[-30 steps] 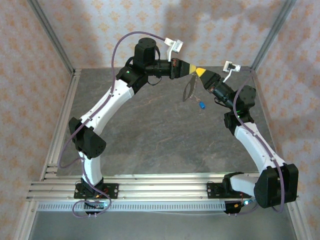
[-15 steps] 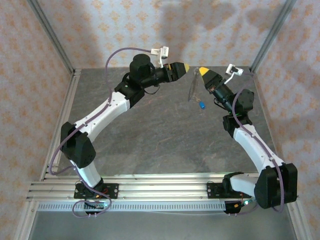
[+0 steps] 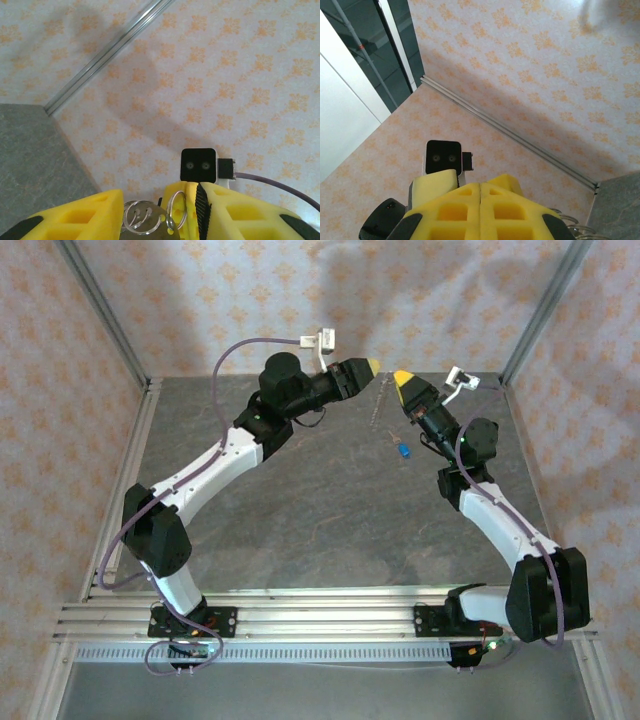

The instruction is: Put the keys on the keyring

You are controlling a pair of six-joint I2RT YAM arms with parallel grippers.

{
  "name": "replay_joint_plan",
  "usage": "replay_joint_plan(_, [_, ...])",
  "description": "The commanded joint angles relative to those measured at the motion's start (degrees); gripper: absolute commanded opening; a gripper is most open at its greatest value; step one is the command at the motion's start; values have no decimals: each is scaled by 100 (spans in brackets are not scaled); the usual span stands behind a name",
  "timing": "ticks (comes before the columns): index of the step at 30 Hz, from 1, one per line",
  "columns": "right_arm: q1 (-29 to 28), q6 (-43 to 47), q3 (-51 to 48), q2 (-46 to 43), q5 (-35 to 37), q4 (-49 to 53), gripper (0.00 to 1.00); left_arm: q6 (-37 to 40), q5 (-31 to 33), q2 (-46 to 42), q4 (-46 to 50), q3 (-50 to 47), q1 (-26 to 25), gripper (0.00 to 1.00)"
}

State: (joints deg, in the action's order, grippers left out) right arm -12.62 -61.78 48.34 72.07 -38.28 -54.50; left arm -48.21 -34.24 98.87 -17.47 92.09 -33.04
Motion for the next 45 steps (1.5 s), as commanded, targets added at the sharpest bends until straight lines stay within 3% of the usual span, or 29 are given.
replay_joint_plan(1, [-35,-36,141,-13,67,-492,0,-68,31,80,-334,156,-71,42])
replay_joint_plan(35, [-50,-32,132,31,40,-486,0,-57,-311,326,-344,364,-274,31])
replay_joint_plan(43, [-50,-18,108,20,58,-454,0,-53,-295,326,-344,354,-282,14])
replay_joint_plan(45, [-48,-10,101,28,40,-425,0,-44,-268,326,-345,353,-282,5])
